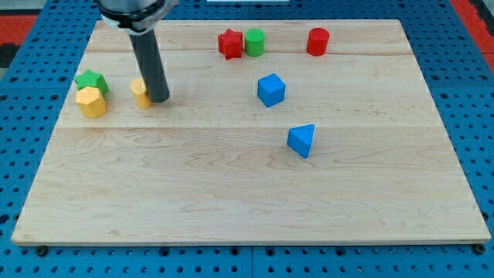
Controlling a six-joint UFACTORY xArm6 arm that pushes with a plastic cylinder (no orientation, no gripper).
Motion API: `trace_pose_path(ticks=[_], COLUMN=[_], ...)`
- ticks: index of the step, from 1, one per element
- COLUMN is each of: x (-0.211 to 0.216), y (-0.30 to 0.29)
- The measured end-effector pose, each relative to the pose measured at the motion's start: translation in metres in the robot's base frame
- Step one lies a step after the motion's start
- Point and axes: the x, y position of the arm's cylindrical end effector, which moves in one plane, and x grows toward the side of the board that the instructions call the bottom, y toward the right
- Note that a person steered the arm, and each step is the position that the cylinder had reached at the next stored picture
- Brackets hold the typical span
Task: Slide the yellow heart into the yellow hexagon
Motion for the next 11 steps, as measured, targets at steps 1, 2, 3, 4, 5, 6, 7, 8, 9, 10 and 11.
trace_pose_path(ticks=[1,2,3,4,5,6,7,8,9,10,11], x=[-0.012,-0.015,-0.015,-0.015,-0.018,-0.039,-0.061,-0.035,-0.002,-0.002,-0.002], y=[-0.009,-0.006,-0.002,-0.002,-0.006,-0.021,-0.047,-0.040,-0.017,-0.016,-0.017])
